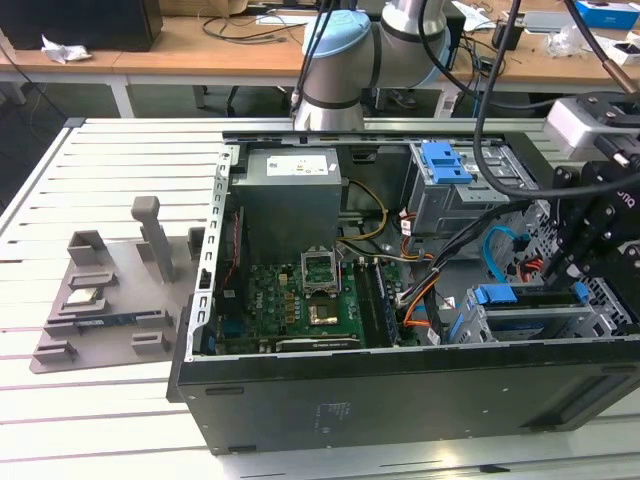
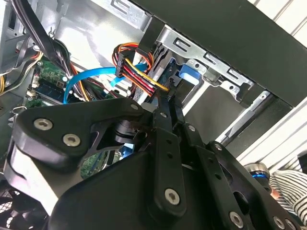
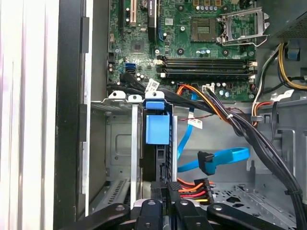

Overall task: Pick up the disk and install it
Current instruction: 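Insert the first disk wire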

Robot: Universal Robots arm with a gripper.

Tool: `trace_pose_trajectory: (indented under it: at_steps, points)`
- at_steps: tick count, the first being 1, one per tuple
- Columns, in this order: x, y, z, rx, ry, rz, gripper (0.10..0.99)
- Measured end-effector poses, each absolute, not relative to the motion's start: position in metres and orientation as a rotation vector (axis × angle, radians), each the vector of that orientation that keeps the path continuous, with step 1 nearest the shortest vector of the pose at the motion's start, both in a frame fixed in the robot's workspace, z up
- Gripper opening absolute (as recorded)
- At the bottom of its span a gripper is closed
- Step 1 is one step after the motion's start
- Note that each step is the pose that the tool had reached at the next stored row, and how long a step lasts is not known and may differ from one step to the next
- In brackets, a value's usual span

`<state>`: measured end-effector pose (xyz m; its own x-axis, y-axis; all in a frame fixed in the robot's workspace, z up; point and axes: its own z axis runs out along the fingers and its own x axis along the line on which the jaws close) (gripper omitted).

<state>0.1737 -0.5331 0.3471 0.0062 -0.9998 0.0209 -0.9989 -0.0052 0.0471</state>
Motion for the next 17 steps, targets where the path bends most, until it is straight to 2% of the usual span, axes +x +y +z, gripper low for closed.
trace_pose_trajectory:
  at_steps: [17]
  points:
    - [0.1736, -0.5345, 0.3414, 2.188, -2.187, -0.029, 0.169]
